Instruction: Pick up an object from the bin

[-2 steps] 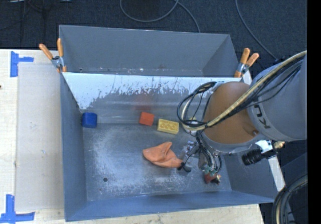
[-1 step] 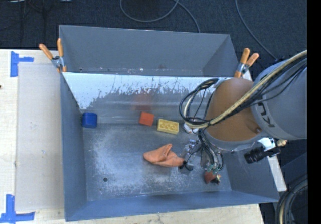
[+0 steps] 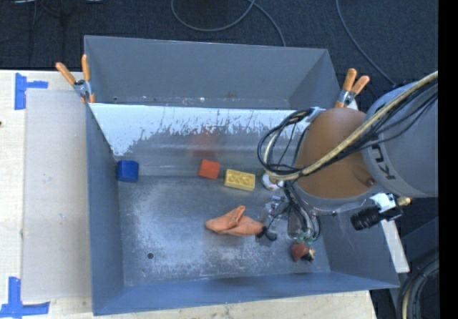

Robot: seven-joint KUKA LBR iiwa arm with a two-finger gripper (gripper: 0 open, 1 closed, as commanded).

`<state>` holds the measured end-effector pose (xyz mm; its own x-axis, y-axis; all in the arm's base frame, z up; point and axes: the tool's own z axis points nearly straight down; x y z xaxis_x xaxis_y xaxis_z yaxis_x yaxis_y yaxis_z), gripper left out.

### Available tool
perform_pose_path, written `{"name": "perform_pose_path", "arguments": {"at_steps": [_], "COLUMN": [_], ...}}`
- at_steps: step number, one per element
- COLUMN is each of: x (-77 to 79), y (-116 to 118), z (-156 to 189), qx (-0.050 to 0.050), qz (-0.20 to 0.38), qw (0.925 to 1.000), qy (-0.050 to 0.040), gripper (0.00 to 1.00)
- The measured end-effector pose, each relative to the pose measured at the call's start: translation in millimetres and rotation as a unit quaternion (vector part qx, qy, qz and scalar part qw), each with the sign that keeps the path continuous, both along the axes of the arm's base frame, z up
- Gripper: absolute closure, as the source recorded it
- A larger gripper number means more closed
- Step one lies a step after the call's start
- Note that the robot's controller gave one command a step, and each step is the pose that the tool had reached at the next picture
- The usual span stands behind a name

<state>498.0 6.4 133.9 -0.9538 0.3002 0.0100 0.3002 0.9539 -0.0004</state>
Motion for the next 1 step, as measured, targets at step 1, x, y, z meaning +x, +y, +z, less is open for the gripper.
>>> {"name": "perform_pose_path", "arguments": {"at_steps": [1], "x": [-1.7], "y": [0.0], "z": [12.4], "qx": [0.0], "qz": [0.0], "qw": [1.0], "qy": [0.0038], "gripper": [1.0]}}
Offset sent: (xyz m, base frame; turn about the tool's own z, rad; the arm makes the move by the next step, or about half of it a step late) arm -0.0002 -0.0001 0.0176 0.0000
